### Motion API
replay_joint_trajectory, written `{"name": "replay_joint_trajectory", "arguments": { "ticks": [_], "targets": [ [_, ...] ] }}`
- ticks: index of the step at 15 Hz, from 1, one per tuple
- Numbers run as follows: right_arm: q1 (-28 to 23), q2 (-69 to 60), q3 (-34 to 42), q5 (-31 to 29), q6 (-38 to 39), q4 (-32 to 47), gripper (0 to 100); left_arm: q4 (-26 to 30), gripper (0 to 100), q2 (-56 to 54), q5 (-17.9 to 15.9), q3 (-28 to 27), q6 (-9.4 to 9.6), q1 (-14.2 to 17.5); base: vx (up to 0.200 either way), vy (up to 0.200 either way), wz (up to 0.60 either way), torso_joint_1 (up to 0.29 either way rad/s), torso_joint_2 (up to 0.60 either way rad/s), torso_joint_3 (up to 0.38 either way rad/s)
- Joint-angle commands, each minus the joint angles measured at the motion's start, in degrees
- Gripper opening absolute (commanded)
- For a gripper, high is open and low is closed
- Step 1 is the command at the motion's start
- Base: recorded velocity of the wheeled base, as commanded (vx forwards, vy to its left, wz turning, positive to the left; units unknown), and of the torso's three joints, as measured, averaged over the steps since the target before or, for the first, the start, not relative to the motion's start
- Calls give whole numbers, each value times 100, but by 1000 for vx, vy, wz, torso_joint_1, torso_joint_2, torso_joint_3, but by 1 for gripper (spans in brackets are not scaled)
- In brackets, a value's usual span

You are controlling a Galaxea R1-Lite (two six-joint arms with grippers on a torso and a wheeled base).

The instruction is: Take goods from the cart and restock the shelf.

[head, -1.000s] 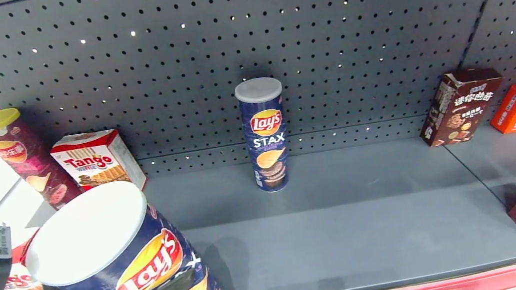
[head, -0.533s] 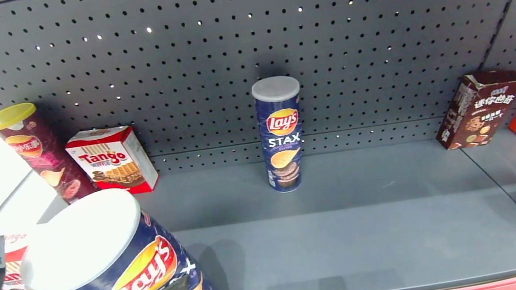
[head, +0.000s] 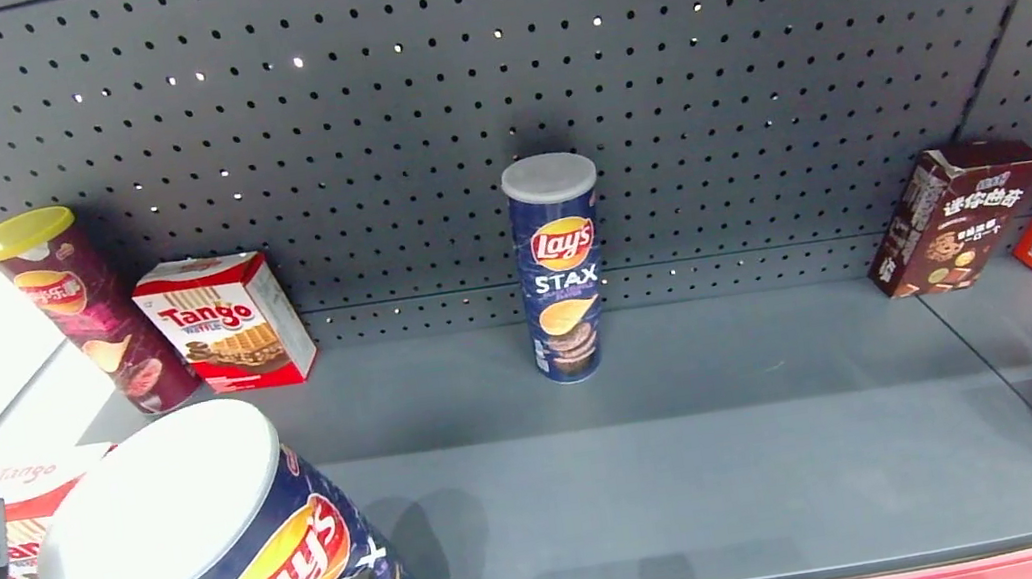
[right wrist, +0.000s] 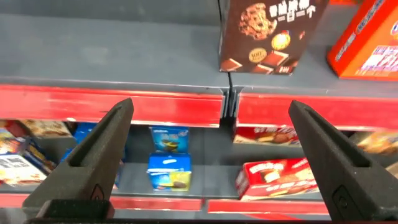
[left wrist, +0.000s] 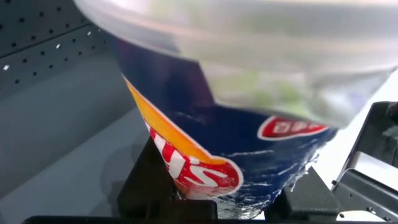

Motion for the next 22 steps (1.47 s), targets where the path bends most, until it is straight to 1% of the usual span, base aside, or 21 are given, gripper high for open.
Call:
{"name": "replay_joint_trajectory", "arguments": {
  "ticks": [1, 2, 3, 4, 5, 6, 7, 8, 9, 10, 11, 12, 13, 14, 16, 17, 18, 19, 21, 22],
  "targets": [
    [3, 0, -10, -11, -19, -8, 100, -1, 0, -123, -10, 29, 4, 109, 0, 0, 0, 0, 0, 0],
    [3, 0, -10, -46, -19, -8, 100, -1, 0, -158, -10, 56, 4, 109, 0, 0, 0, 0, 0, 0],
    [3, 0, -19, -90, -19, -8, 100, -1, 0, -193, -54, -15, -32, 232, 0, 0, 0, 0, 0, 0],
    [11, 0, -186, -90, -54, -69, 100, -1, 0, -193, -54, -23, -32, 276, 0, 0, 0, 0, 0, 0],
    [108, 2294, -2849, 121, 1185, -166, 100, -1, 0, -202, -63, -76, -40, 294, 0, 0, 0, 0, 0, 0],
    [143, 2593, -2682, 165, 1449, -157, 100, -10, 0, -149, -63, -94, -58, 303, 0, 0, 0, 0, 0, 0],
    [381, 2373, -2454, 525, 183, -351, 100, -10, 0, -105, -63, 12, -120, 294, 0, 0, 0, 0, 0, 0],
    [512, 2470, -2454, 745, -256, -307, 100, -10, 0, -105, -72, 12, -172, 294, 0, 0, 0, 0, 0, 0],
    [618, 2751, -2533, 815, -265, -386, 100, -10, 0, -70, -72, 3, -234, 276, 0, 0, 0, 0, 0, 0],
    [767, 2988, -2709, 929, -265, -482, 100, -10, 0, 35, -72, -32, -243, 294, 0, 0, 0, 0, 0, 0],
    [1057, 3331, -2946, 1184, -274, -482, 100, -36, 0, 149, -63, -23, -251, 303, 0, 0, 0, 0, 0, 0],
    [1075, 3357, -2955, 1193, -274, -482, 100, -45, 0, 149, -63, -23, -251, 303, 0, 0, 0, 0, 0, 0],
    [1558, 4087, -3297, 1254, -590, -562, 100, -54, 0, 149, -63, -23, -269, 303, 0, 0, 0, 0, 0, 0],
    [1892, 4447, -3438, 1237, -704, -649, 100, -63, 0, 132, -54, -23, -278, 311, 0, 0, 0, 0, 0, 0],
    [2261, 5115, -3684, 1237, -696, -781, 100, -63, 0, 105, -54, -23, -287, 320, 0, 0, 0, 0, 0, 0],
    [2349, 5282, -3702, 1237, -696, -887, 100, -54, 0, 105, -54, -23, -287, 320, 0, 0, 0, 0, 0, 0],
    [2604, 5660, -3684, 1228, -652, -1247, 100, -63, 0, 105, -54, 3, -278, 320, 0, 0, 0, 0, 0, 0],
    [2727, 5888, -3719, 1228, -458, -1388, 100, -54, 0, 105, -45, 3, -287, 320, 0, 0, 0, 0, 0, 0],
    [3123, 6328, -4088, 1237, -80, -1511, 100, -54, 0, 105, -45, -6, -287, 320, 0, 0, 0, 0, 0, 0],
    [3149, 6425, -4203, 1263, -54, -1511, 100, -54, 0, 105, -45, 3, -287, 320, 0, 0, 0, 0, 0, 0]
  ]
}}
